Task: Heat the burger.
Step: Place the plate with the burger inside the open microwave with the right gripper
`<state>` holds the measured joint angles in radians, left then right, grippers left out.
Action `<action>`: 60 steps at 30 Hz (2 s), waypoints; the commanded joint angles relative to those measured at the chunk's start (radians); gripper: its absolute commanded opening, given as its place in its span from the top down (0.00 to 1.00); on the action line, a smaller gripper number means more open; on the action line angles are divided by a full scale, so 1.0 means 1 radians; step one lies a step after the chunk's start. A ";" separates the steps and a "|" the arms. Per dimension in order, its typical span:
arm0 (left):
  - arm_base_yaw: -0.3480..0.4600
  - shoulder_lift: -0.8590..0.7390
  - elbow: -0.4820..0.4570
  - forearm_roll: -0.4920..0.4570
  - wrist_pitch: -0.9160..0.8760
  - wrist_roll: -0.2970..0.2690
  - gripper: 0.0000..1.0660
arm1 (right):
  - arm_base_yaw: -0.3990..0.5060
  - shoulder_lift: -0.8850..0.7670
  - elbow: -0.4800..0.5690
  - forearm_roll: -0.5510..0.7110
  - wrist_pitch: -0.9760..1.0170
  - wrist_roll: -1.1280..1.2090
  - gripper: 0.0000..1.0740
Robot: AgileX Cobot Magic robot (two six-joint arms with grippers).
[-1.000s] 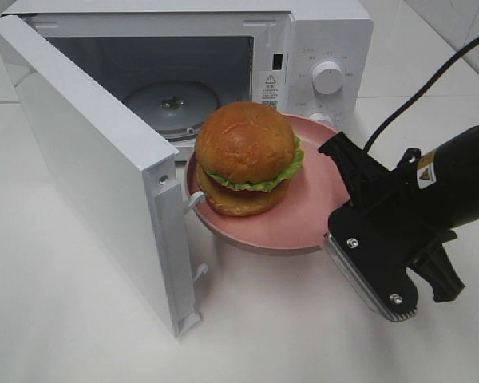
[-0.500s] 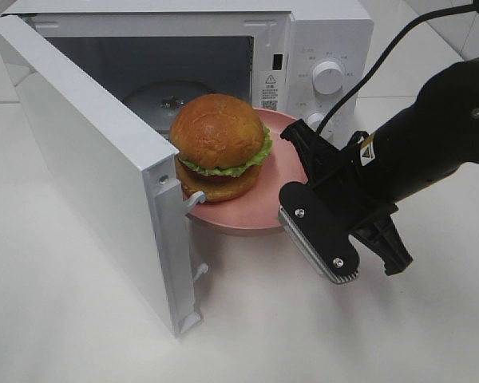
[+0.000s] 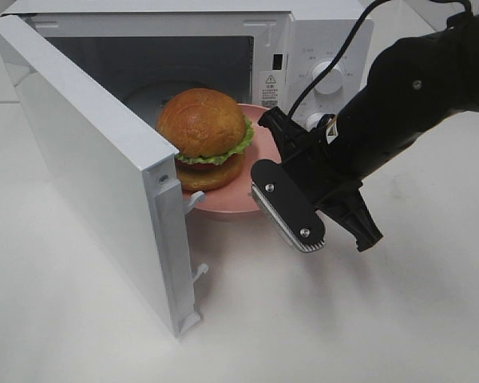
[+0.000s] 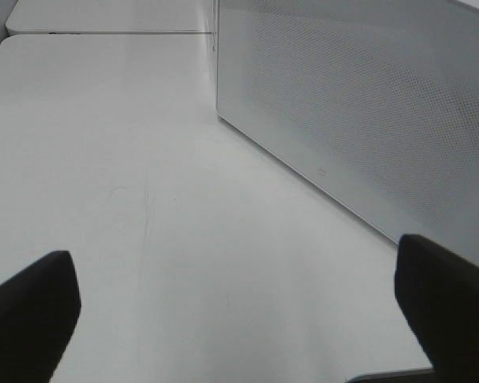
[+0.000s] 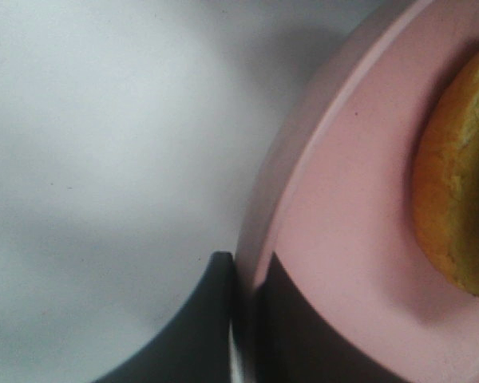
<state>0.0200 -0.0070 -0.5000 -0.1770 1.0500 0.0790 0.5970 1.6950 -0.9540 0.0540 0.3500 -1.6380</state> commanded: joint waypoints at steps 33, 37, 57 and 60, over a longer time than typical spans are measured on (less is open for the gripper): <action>0.001 -0.023 0.002 0.000 -0.014 -0.001 0.06 | 0.003 0.265 -0.414 0.024 0.028 0.105 1.00; 0.001 -0.023 0.002 0.000 -0.014 -0.001 0.06 | 0.003 0.288 -0.452 0.022 0.031 0.115 1.00; 0.001 -0.023 0.002 0.000 -0.014 -0.001 0.06 | 0.003 0.471 -0.719 -0.071 0.084 0.278 1.00; 0.001 -0.023 0.002 0.000 -0.014 -0.001 0.06 | 0.003 0.490 -0.755 -0.103 0.084 0.317 1.00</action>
<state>0.0200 -0.0070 -0.5000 -0.1770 1.0500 0.0790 0.6040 2.2000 -1.6870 -0.0340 0.4910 -1.3390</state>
